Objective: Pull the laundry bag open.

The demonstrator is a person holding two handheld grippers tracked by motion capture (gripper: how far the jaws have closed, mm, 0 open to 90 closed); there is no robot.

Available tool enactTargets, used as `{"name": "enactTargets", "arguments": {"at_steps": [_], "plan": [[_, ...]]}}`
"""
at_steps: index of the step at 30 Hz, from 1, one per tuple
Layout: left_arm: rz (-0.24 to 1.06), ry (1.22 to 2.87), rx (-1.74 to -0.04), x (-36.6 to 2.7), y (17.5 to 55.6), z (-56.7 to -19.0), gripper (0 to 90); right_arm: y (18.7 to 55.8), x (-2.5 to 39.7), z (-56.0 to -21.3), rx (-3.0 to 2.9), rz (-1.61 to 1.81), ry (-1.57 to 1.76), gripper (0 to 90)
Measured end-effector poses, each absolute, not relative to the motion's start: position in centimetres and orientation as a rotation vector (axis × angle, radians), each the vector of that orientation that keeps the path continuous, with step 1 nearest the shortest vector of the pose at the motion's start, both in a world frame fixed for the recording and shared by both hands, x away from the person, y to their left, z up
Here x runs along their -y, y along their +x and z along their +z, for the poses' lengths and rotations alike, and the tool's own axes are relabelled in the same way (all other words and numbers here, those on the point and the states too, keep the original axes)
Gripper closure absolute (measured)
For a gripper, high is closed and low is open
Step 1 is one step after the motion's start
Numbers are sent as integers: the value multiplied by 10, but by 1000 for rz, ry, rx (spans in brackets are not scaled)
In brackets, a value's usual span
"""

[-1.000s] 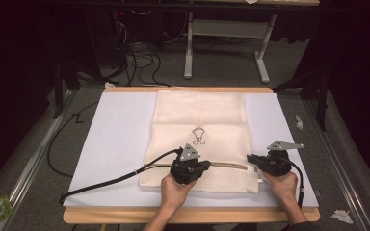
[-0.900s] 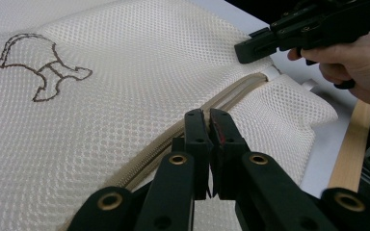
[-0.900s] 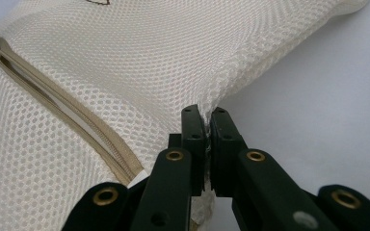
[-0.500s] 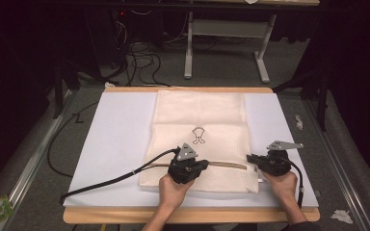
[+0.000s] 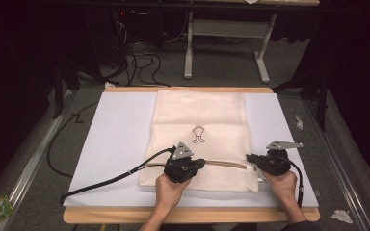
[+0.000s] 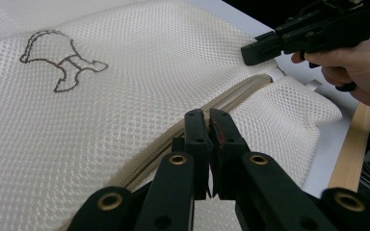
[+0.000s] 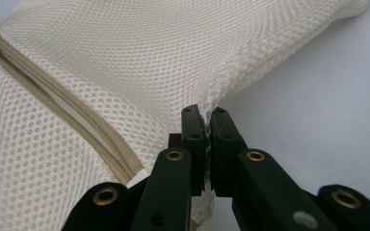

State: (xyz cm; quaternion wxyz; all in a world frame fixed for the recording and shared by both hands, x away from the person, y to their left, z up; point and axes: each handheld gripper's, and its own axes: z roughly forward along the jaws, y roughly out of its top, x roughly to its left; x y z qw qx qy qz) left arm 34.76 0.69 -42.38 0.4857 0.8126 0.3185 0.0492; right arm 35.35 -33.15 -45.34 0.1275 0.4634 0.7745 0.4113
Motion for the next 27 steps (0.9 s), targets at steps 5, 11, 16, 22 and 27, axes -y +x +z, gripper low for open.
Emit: {"name": "enactTargets", "arguments": {"at_steps": [5,11,16,22,27], "plan": [[126,1972,-771,-8,347,-423,872,353,331,-453,-2250,1203,1346,877],[121,1967,-776,-10,347,-424,872,353,331,-452,-2250,1206,1343,877],[124,1969,-778,-12,347,-423,872,354,330,-453,-2251,1200,1342,877],[116,1955,-782,-15,348,-422,872,353,329,-451,-2246,1207,1338,878],[122,1952,-782,-16,348,-421,872,353,329,-451,-2248,1211,1330,877]]}}
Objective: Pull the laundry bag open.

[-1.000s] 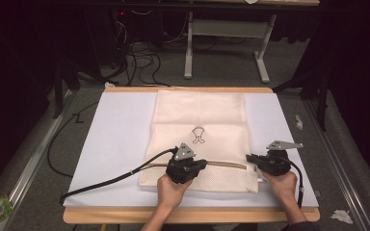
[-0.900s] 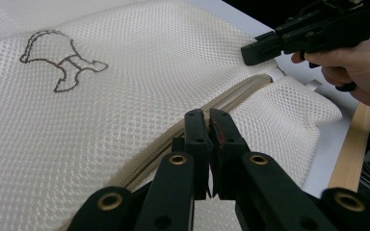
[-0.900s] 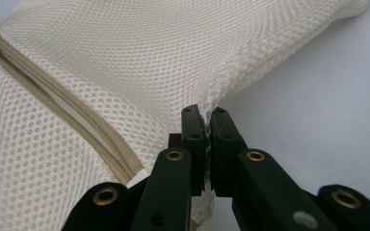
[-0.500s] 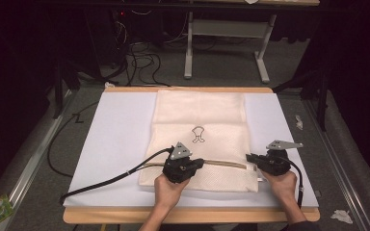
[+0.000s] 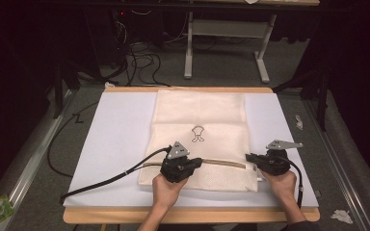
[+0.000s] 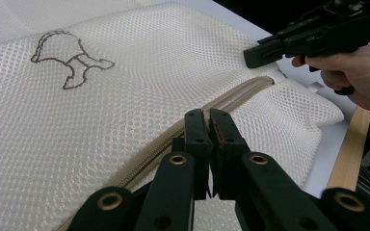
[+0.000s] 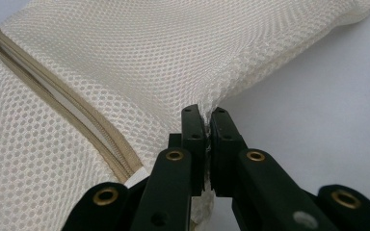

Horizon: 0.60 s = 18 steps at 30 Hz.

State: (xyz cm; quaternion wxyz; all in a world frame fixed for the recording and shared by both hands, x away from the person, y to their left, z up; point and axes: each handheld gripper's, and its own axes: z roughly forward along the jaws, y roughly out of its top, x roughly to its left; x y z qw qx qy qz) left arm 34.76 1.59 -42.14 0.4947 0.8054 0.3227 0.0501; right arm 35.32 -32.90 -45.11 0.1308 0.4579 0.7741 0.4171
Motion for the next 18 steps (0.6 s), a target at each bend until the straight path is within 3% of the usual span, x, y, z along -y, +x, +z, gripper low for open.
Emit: {"name": "enactTargets", "arguments": {"at_steps": [18], "plan": [[124,1949,-796,-25,347,-421,873,352,328,-450,-2250,1208,1331,878]]}}
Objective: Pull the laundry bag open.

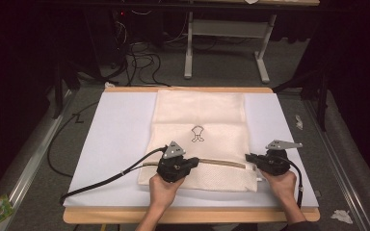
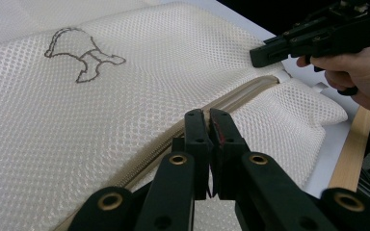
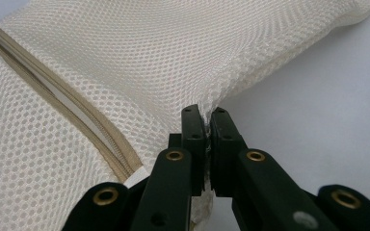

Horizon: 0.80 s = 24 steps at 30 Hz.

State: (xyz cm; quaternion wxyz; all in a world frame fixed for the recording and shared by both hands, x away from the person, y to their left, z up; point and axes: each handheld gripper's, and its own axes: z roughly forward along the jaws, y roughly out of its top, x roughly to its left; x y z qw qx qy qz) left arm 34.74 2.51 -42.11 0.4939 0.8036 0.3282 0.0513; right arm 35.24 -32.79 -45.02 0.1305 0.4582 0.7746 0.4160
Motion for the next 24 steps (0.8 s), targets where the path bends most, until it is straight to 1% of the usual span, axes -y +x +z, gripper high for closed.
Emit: {"name": "enactTargets", "arguments": {"at_steps": [9,14,24], "plan": [[142,1944,-796,-28,346,-420,873,353,327,-450,-2253,1202,1324,878],[104,1914,-812,-35,347,-419,873,353,330,-451,-2243,1204,1334,878],[140,1914,-823,-42,346,-416,873,354,330,-451,-2243,1206,1339,877]]}}
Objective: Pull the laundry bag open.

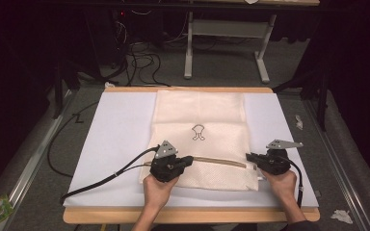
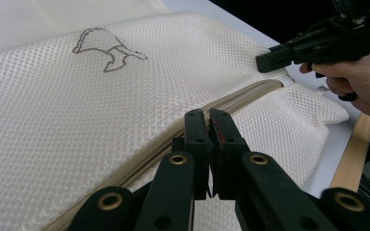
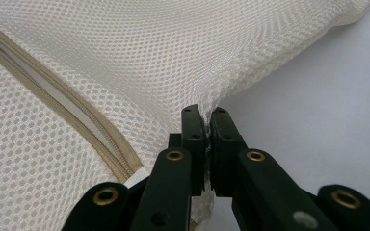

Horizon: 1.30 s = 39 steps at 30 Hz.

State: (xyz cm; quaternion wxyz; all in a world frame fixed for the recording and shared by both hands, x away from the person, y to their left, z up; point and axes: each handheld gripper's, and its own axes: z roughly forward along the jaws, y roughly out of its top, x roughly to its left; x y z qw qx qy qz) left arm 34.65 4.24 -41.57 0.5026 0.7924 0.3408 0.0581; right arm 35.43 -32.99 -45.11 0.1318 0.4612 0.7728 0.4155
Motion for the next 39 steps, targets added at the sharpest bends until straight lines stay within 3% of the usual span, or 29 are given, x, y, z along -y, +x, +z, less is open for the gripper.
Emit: {"name": "enactTargets", "arguments": {"at_steps": [35,39], "plan": [[173,1856,-865,-67,344,-413,874,356,330,-450,-2242,1197,1339,878],[230,1871,-875,-71,341,-411,873,356,330,-449,-2243,1183,1348,878]]}}
